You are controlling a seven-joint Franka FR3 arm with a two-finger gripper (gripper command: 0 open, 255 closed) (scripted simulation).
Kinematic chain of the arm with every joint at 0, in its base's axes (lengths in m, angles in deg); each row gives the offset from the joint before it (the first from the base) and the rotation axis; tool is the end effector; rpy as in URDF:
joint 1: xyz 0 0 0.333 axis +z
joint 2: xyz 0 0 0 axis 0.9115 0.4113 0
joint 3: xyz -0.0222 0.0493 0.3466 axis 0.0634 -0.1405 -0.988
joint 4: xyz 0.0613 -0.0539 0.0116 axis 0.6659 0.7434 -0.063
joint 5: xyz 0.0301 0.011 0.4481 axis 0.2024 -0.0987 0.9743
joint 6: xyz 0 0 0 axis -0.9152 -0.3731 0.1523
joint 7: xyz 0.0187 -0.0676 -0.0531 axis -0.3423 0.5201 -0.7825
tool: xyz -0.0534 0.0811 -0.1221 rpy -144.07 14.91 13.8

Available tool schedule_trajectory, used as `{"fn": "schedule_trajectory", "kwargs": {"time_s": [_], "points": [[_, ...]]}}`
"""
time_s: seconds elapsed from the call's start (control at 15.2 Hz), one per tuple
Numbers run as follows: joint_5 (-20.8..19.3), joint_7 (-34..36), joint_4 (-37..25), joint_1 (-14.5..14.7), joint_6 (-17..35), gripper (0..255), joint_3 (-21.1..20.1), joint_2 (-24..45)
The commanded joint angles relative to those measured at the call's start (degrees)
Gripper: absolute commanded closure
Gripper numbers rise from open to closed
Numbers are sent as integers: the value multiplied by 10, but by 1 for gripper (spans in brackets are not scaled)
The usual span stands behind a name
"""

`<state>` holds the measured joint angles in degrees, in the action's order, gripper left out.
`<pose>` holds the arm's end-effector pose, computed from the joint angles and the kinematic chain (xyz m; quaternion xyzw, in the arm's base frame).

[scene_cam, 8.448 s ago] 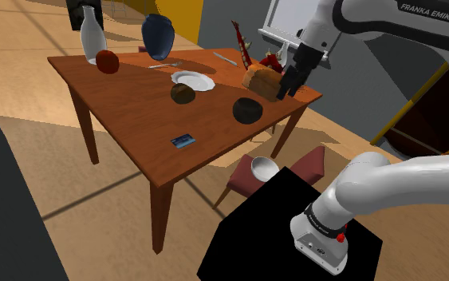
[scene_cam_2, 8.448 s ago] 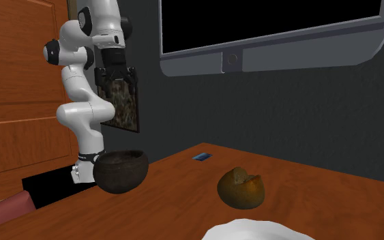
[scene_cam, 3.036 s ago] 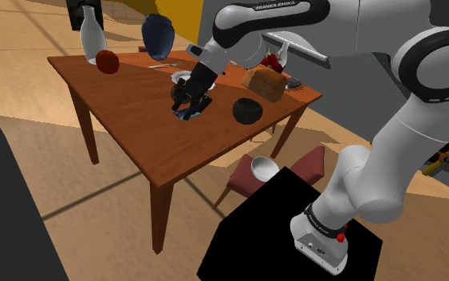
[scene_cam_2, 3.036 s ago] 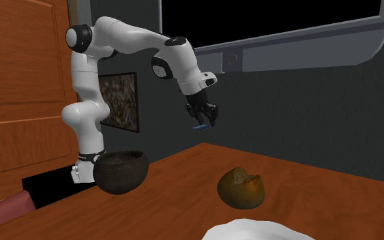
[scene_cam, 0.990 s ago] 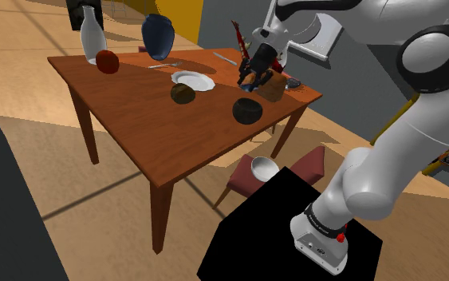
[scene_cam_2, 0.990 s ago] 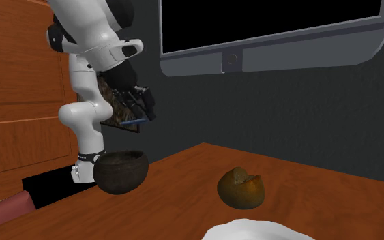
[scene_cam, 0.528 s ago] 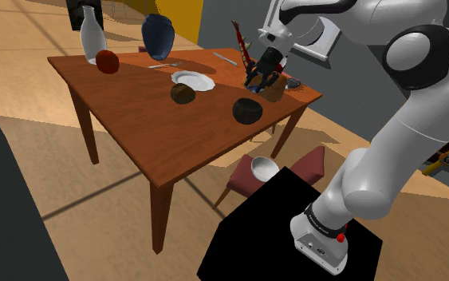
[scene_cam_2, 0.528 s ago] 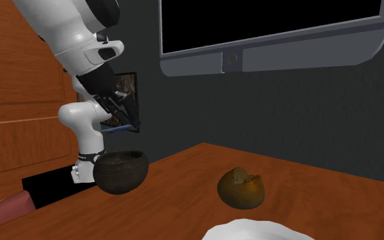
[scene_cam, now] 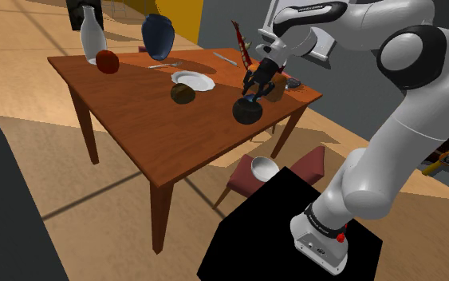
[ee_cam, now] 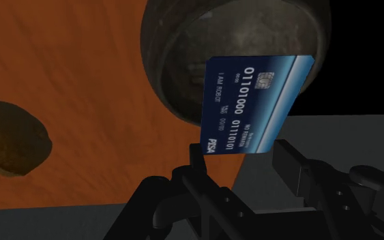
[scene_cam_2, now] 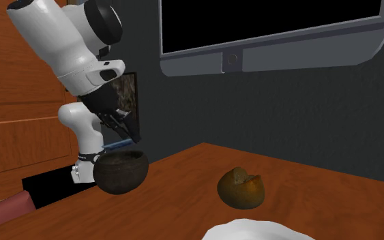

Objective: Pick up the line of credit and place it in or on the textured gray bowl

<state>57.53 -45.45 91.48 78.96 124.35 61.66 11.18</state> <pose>0.5570 -0.1662 0.4194 -0.6635 -0.6906 -0.2007 0.2064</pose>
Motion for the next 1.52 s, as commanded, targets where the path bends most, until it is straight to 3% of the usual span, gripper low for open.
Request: {"fn": "schedule_trajectory", "kwargs": {"time_s": [0.0, 0.73, 0.79, 1.12, 1.45], "points": [[4, -9, 10, 0, 12, 255, 0, 6], [13, -25, 26, -1, 31, 255, 0, 17], [13, -25, 26, -1, 31, 0, 0, 17], [13, -25, 26, -1, 31, 0, 0, 17], [3, -21, -42, -20, -39, 0, 15, 24]]}}
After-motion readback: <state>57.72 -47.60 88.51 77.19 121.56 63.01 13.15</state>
